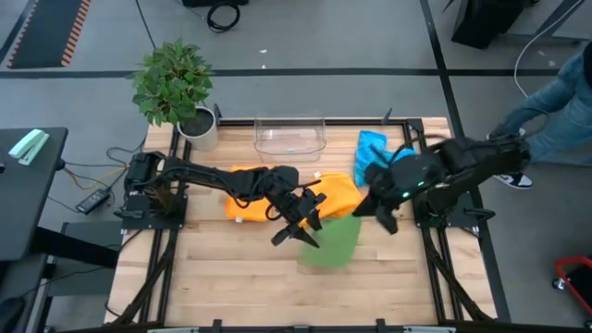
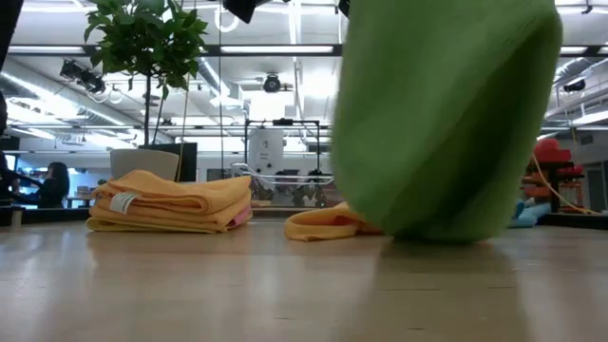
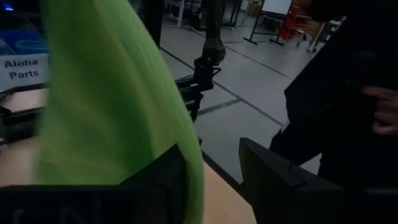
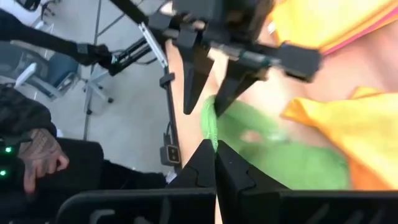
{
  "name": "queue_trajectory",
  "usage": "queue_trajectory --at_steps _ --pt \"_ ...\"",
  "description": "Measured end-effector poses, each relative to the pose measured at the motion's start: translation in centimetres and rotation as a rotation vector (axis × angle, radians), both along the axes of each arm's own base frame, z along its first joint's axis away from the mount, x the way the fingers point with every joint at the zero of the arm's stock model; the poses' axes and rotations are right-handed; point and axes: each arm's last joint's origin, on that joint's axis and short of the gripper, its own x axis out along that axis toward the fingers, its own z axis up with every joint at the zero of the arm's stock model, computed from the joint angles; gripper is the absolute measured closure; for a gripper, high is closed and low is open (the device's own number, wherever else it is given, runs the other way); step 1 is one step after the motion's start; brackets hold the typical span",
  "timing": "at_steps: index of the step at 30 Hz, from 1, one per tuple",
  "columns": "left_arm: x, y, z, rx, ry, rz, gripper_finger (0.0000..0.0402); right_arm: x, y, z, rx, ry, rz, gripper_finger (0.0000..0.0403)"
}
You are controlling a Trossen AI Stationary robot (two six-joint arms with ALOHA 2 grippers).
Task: Fold microfiber towels
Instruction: Fold the green microfiber cloth
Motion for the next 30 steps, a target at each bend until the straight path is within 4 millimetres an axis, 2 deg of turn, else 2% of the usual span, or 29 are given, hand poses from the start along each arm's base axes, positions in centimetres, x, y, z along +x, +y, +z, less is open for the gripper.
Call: queue_trajectory --at_steps 6,11,17,23,26,30 --pt "0.0 0.0 -0.2 0.000 0.021 -0.003 0.0280 -3.7 -1.6 2.8 -0.043 -0.040 -0.056 0.0403" --pt "-0.1 -0.1 -0.2 0.000 0.020 -0.006 0.0297 -5.9 -2.4 3.4 -0.069 0.025 -0.090 0.0403" --pt "-0.1 -0.6 -0.2 0.001 0.019 -0.018 0.0327 -6.5 -2.7 3.1 -0.104 0.076 -0.096 0.0403" --pt "-0.1 -1.3 -0.4 0.074 -0.007 0.029 0.0391 -6.4 -2.8 3.1 -0.154 0.060 -0.109 0.0403" --pt "-0.1 -1.9 -0.9 0.132 0.041 0.177 0.0382 -6.4 -2.8 3.1 -0.154 0.060 -0.109 0.0403" --pt "-0.1 -2.8 -2.2 0.180 0.144 0.340 0.0324 -6.4 -2.8 3.1 -0.160 0.059 -0.120 0.0403"
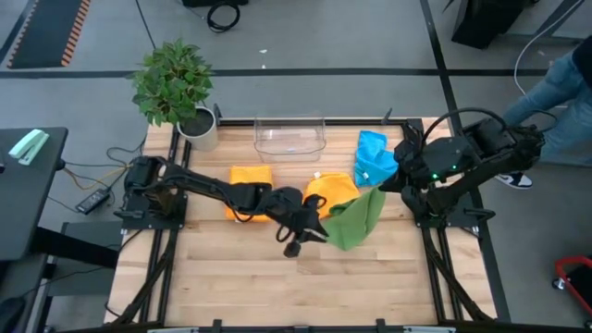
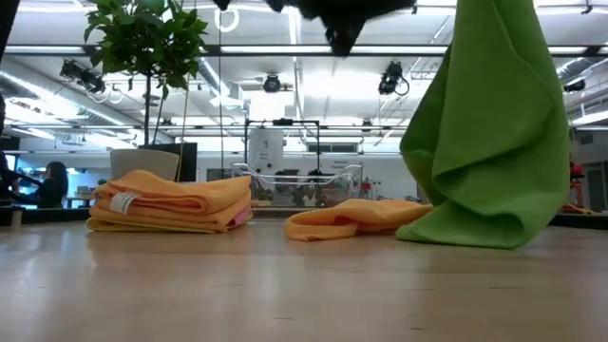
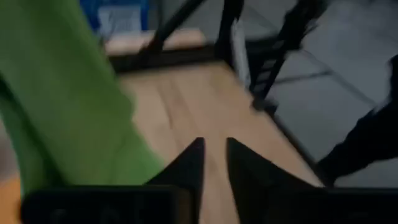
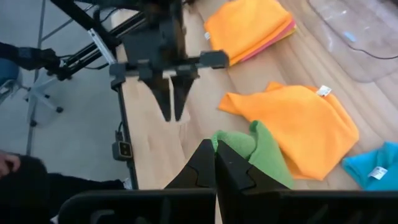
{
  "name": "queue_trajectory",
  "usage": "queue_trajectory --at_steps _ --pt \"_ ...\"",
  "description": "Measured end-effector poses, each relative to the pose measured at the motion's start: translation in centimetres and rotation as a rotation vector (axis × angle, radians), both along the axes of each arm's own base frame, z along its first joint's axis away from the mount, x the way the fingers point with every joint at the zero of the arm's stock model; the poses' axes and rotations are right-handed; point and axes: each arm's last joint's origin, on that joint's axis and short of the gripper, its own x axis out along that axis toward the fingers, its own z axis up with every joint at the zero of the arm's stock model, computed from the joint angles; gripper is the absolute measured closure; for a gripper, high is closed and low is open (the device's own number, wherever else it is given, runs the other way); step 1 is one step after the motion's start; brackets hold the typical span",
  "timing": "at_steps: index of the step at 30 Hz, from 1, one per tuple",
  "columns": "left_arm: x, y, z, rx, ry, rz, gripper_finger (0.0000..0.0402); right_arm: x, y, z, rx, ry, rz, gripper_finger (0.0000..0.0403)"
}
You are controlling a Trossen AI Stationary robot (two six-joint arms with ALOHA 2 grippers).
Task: Fold microfiber towels
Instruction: Fold the green microfiber cloth
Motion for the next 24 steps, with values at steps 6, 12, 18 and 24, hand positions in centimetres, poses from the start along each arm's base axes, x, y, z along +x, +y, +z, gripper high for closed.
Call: queue_trajectory --at_steps 6,12,18,24 --pt "1.3 -2.7 -4.0 0.059 0.054 0.122 0.0206 0.1 -0.2 -0.1 -0.030 -0.005 -0.052 0.0403" --pt "2.4 -6.5 -6.4 0.188 -0.024 0.400 0.0144 0.0 -0.3 -0.1 -0.025 -0.007 -0.117 0.0403" --pt "4.4 -8.9 -5.3 0.165 -0.144 0.796 0.0162 0.1 -0.3 -0.2 -0.004 0.002 -0.147 0.0403" --pt "7.8 -8.4 -3.9 0.055 -0.156 0.900 0.0187 0.3 -0.2 -0.3 -0.002 0.010 -0.149 0.0403"
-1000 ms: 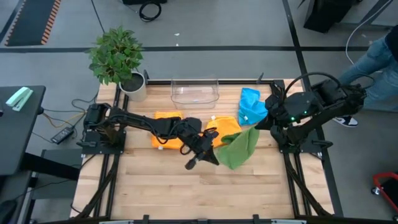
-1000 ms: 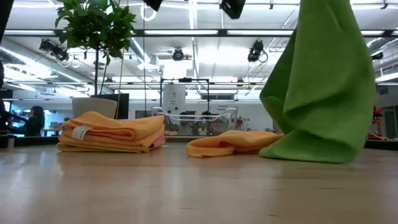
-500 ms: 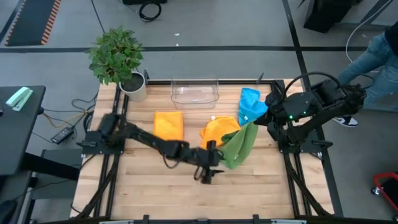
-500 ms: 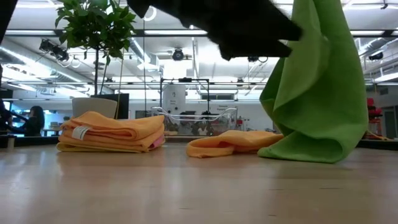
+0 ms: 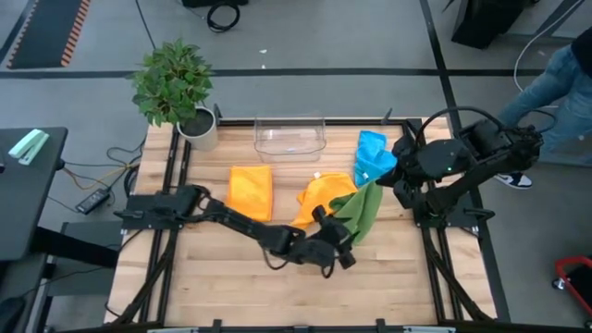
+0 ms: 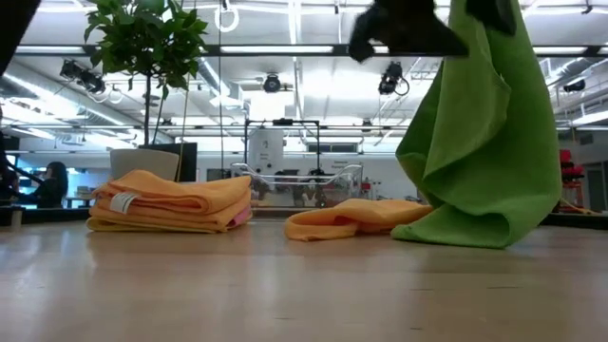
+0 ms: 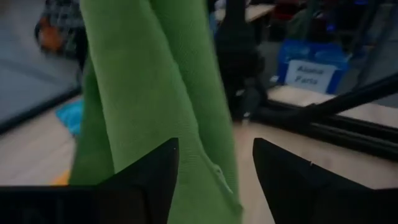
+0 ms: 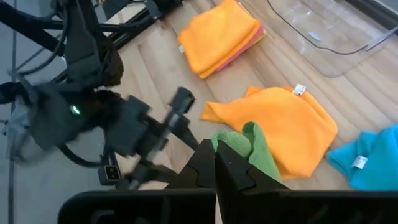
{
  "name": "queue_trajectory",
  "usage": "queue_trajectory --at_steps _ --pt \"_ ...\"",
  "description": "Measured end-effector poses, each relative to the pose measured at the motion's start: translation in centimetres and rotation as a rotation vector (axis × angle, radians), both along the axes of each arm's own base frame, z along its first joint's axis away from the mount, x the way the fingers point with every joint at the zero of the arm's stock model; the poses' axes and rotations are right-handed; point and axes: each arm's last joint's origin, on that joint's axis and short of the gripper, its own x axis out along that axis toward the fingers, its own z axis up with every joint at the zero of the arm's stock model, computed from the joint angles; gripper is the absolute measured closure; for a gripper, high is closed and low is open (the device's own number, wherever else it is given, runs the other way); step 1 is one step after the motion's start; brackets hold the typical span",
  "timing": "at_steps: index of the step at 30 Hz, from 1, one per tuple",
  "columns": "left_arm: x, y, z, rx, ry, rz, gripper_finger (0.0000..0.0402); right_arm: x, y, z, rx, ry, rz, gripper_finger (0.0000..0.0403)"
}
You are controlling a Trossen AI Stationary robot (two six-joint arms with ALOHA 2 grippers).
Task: Fold microfiber towels
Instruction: Fold the green microfiber cloth
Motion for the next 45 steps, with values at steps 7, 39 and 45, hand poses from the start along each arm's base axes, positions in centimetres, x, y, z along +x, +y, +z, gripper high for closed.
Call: queue_trajectory --at_steps 7,39,45 --pt "2.9 0.9 -2.6 -0.043 0.113 0.085 0.0202 0.1 0.1 -0.2 0.006 0.025 0.044 0.0403" --pt "-14.9 7.5 25.4 0.141 0.363 -0.188 0.0396 -1.5 -1.3 4.7 -0.261 -0.254 0.166 0.0403" --pt "-18.3 13.1 28.3 0.145 0.350 -0.253 0.0397 0.7 -3.7 6.3 -0.510 -0.224 0.116 0.0403"
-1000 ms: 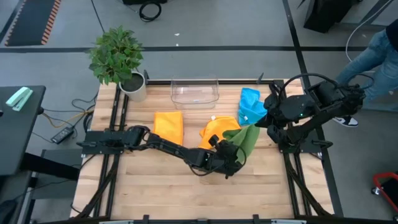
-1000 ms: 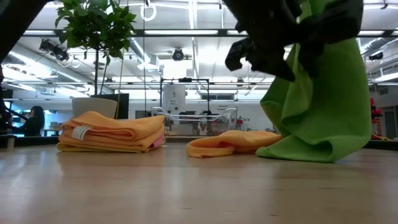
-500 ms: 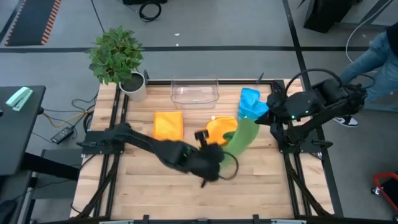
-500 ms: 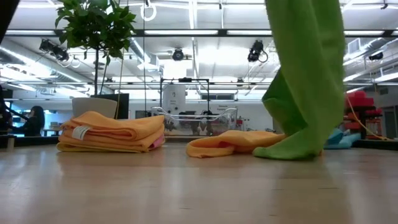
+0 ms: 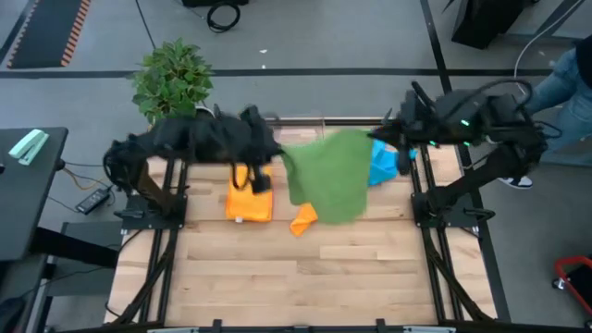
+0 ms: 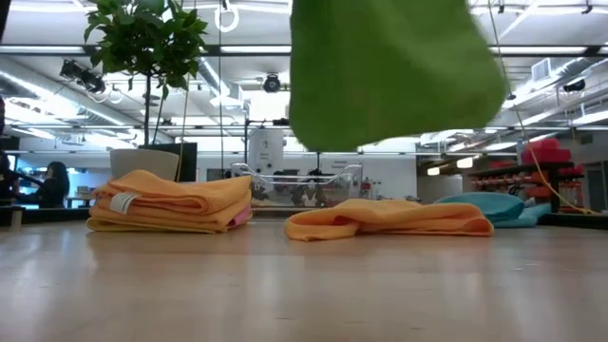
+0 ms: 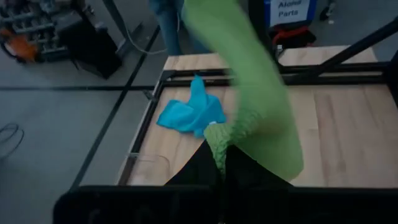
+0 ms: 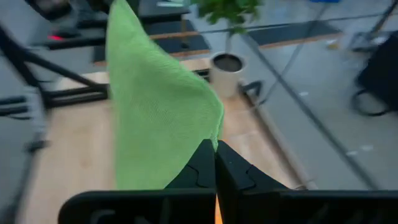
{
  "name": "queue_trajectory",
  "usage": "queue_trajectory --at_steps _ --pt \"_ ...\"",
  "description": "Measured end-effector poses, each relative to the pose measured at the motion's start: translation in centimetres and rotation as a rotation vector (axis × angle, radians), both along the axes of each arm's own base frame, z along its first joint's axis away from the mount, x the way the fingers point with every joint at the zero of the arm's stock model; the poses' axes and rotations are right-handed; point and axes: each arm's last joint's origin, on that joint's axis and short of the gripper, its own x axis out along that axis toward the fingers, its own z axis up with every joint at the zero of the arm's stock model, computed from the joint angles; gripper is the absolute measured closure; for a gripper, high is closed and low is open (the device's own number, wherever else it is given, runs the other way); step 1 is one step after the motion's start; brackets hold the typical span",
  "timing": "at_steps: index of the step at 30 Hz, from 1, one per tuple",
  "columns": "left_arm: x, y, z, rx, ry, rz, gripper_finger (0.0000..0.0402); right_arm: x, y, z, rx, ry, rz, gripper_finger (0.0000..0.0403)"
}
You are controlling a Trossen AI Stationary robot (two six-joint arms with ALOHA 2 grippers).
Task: Fold microfiber towels
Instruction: Fold the green microfiber cloth
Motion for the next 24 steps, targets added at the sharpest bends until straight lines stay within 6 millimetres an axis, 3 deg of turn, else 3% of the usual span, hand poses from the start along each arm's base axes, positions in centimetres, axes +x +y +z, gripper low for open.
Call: queue_trajectory --at_steps 3,6,11,15,19,24 --pt "-1.4 2.4 0.4 -0.025 0.042 -0.061 0.0397 1.5 -0.8 0.4 -0.036 0.008 -0.027 0.0403" --pt "-2.3 3.5 -0.1 -0.098 0.135 -0.182 0.0397 2.5 -0.5 0.5 0.025 0.015 0.002 0.0403" --pt "-4.2 1.8 -1.3 -0.273 0.323 -0.438 0.0397 4.0 2.5 -1.6 0.172 0.136 0.069 0.0403" --pt "-3.8 -2.7 -3.6 -0.352 0.478 -0.552 0.0397 5.1 7.4 -4.5 0.295 0.272 0.120 0.0403" --pt "-2.9 -9.9 -7.5 -0.396 0.548 -0.612 0.0397 5.9 14.0 -8.8 0.406 0.380 0.149 0.0403" --pt "-2.1 -19.6 -16.4 -0.464 0.490 -0.635 0.0396 6.2 22.8 -16.1 0.503 0.451 0.187 0.0403"
